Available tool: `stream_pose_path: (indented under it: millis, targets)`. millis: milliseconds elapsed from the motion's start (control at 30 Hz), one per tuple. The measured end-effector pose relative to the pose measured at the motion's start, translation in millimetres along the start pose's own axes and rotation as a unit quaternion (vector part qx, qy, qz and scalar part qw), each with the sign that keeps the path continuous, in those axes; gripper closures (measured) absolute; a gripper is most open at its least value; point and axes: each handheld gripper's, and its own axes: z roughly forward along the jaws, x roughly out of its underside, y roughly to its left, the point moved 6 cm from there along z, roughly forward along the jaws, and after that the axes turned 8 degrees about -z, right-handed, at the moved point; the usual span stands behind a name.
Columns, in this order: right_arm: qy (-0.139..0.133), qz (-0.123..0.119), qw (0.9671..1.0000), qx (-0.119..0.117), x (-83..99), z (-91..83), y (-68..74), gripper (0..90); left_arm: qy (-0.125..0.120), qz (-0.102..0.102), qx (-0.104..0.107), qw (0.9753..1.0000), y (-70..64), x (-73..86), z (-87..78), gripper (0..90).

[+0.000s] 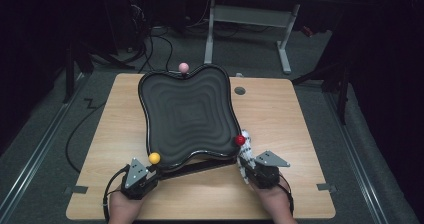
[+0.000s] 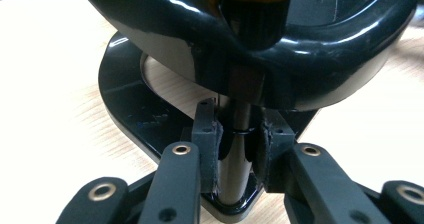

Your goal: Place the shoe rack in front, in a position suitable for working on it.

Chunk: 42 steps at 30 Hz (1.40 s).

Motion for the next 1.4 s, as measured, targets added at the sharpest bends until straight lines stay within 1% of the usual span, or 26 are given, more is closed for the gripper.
stream_pose_path:
  millis: [67, 100, 167, 200, 267, 333, 400, 433, 500, 600, 667, 767, 800, 867, 900, 967, 1000, 1033, 1133, 1167, 1200, 1233, 1300, 1333, 1367, 1400]
  targets:
    - [-0.005, -0.005, 1.0000, 0.001, -1.6, -4.4, 0.1, 76.7, 0.000, 0.000, 0.000, 1.0000, 0.0, 0.0, 0.0, 74.4]
    - [0.002, -0.008, 1.0000, -0.002, 2.6, -1.6, 1.0, 76.7, 0.000, 0.000, 0.000, 1.0000, 0.0, 0.0, 0.1, 74.5]
    - [0.025, -0.008, 0.9996, -0.012, 13.7, 8.4, 3.6, 76.8, 0.000, 0.000, 0.001, 1.0000, 0.1, -0.1, 0.1, 74.4]
    - [0.050, -0.004, 0.9985, -0.022, 23.3, 17.6, 6.4, 76.8, 0.001, 0.001, 0.000, 1.0000, 0.1, -0.2, 0.1, 74.4]
    - [0.066, -0.007, 0.9975, -0.025, 30.8, 26.3, 5.2, 76.9, 0.001, 0.001, 0.000, 1.0000, -0.1, -0.3, 0.1, 74.4]
    - [0.043, 0.002, 0.9989, -0.016, 18.3, 18.2, 0.9, 76.9, 0.000, 0.001, -0.001, 1.0000, -0.2, -0.1, 0.1, 74.5]
    - [0.008, -0.005, 0.9999, -0.005, 3.3, 5.5, 0.9, 77.0, 0.000, 0.001, 0.000, 1.0000, 0.0, -0.1, 0.2, 74.4]
    - [0.001, -0.008, 1.0000, -0.003, -0.2, 2.1, 2.6, 77.0, -0.001, 0.001, 0.001, 1.0000, 0.0, 0.0, 0.2, 74.4]
    - [0.012, -0.015, 0.9998, -0.010, 5.2, 6.5, 7.4, 77.4, 0.000, 0.001, 0.001, 1.0000, 0.0, -0.1, 0.2, 74.4]
    - [0.069, -0.012, 0.9972, -0.028, 30.3, 26.9, 11.3, 77.5, 0.000, 0.001, -0.001, 1.0000, -0.2, -0.2, 0.2, 74.4]
    - [0.065, -0.013, 0.9974, -0.027, 26.3, 25.1, 10.3, 77.5, 0.000, 0.001, -0.001, 1.0000, -0.2, -0.1, 0.2, 74.4]
    - [0.002, -0.009, 0.9999, -0.012, -1.6, 2.7, 6.8, 77.4, 0.000, 0.001, 0.000, 1.0000, -0.2, -0.1, 0.3, 74.4]
    - [-0.006, -0.009, 0.9999, -0.010, -5.8, -1.6, 7.1, 77.4, 0.000, 0.000, 0.000, 1.0000, -0.1, 0.0, 0.3, 74.4]
    - [0.003, -0.013, 0.9998, -0.012, 0.7, 2.7, 9.5, 77.5, 0.001, 0.000, 0.001, 1.0000, 0.1, -0.1, 0.2, 74.4]
    - [0.023, -0.015, 0.9995, -0.018, 10.1, 10.3, 10.7, 77.6, 0.002, 0.000, 0.000, 1.0000, -0.1, -0.2, 0.2, 74.4]
    - [0.070, -0.010, 0.9969, -0.033, 29.9, 26.1, 12.4, 77.6, 0.002, 0.000, -0.001, 1.0000, -0.3, -0.3, 0.2, 74.4]
    - [0.070, -0.009, 0.9969, -0.035, 30.8, 27.0, 12.7, 77.6, 0.002, 0.000, -0.001, 1.0000, -0.2, -0.3, 0.2, 74.4]
    - [0.065, -0.011, 0.9973, -0.031, 25.4, 24.0, 12.0, 77.5, 0.001, 0.000, -0.001, 1.0000, -0.2, -0.2, 0.3, 74.4]
    - [0.008, -0.010, 0.9998, -0.016, -0.4, 5.2, 10.4, 77.4, 0.001, 0.001, 0.000, 1.0000, -0.2, -0.3, 0.4, 74.4]
    - [0.005, -0.010, 0.9998, -0.016, -2.6, 3.2, 11.5, 77.5, 0.001, 0.001, 0.000, 1.0000, -0.2, -0.3, 0.4, 74.4]
    - [0.009, -0.012, 0.9997, -0.018, 0.2, 5.5, 13.2, 77.5, 0.001, 0.001, 0.000, 1.0000, -0.1, -0.2, 0.3, 74.4]
    - [0.022, -0.014, 0.9994, -0.022, 7.4, 11.3, 15.0, 77.5, 0.001, 0.001, 0.001, 1.0000, -0.1, -0.2, 0.3, 74.3]
    - [0.070, -0.010, 0.9968, -0.036, 28.7, 28.0, 18.4, 77.4, 0.002, 0.000, -0.001, 1.0000, -0.5, -0.3, 0.3, 74.3]
    - [0.065, -0.008, 0.9971, -0.040, 31.4, 30.1, 19.0, 77.5, 0.002, 0.000, 0.000, 1.0000, -0.6, -0.2, 0.2, 74.3]
    - [0.070, 0.002, 0.9965, -0.044, 27.2, 28.2, 18.1, 77.4, 0.001, 0.000, 0.001, 1.0000, -0.9, -0.1, 0.4, 74.3]
    - [0.053, 0.008, 0.9976, -0.045, 17.9, 22.3, 16.0, 77.5, 0.001, 0.000, 0.003, 1.0000, -1.4, 0.0, 0.6, 74.3]
